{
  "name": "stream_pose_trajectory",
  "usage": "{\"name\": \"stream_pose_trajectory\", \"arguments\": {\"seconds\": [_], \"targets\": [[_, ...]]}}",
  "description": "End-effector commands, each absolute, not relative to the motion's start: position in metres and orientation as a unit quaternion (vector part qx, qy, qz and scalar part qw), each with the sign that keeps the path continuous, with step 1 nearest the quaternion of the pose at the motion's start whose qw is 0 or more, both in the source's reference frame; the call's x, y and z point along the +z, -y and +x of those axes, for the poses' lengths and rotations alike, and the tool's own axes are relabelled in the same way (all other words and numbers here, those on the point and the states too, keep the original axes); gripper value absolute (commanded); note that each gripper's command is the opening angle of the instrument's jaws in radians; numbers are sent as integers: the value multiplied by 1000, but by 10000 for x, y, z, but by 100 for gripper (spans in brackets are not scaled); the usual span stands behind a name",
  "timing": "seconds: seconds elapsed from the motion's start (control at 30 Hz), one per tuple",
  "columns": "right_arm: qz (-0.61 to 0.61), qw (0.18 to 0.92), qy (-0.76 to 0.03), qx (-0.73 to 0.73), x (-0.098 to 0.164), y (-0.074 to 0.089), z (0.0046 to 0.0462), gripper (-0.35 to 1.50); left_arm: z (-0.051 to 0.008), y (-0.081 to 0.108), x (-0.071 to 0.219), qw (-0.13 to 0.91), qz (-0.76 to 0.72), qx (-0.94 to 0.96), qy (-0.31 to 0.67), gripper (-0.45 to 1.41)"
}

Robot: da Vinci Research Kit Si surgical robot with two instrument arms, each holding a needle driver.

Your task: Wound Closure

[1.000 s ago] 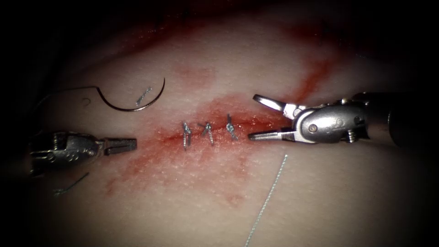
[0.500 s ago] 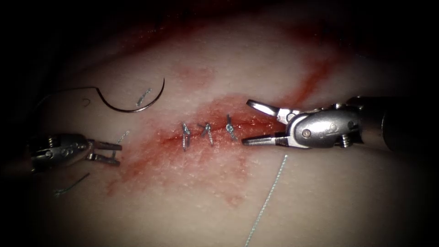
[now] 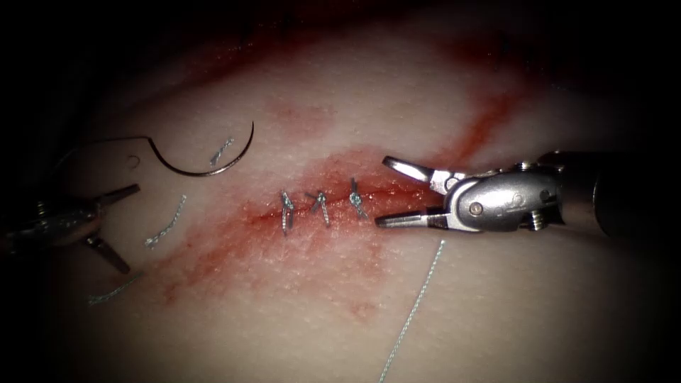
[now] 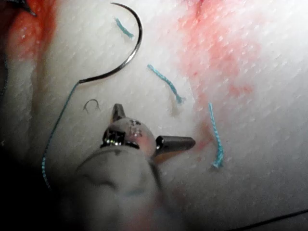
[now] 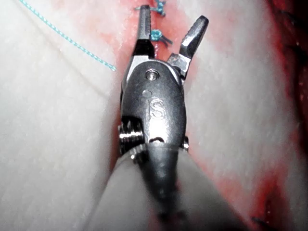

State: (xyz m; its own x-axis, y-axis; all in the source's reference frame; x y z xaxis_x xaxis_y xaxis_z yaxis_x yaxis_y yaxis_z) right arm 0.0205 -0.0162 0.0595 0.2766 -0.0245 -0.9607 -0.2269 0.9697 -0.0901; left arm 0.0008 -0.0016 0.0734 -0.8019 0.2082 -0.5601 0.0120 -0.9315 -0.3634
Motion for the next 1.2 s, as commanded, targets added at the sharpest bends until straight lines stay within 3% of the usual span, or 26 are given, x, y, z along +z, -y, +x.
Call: {"name": "stream_pose_trajectory", "arguments": {"seconds": [0.03, 0.07, 0.27, 0.5, 0.83, 1.2], "targets": [[-105, 791, -599, 64, 601, 163, 213, 146, 3, 17, 738, 57, -309, 932, 179, 101], [-104, 792, -598, 63, 601, 163, 213, 146, 4, 10, 728, 70, -314, 930, 180, 89], [-104, 792, -598, 63, 602, 163, 213, 146, -11, -7, 702, 119, -343, 917, 168, 83], [-104, 792, -598, 63, 602, 163, 213, 146, -79, -37, 667, 193, -358, 900, 154, 62], [-100, 795, -596, 63, 599, 162, 212, 146, -134, -72, 679, 291, -337, 880, 168, 67], [-101, 795, -595, 58, 588, 154, 209, 146, -133, -77, 714, 348, -305, 867, 184, 69]]}}
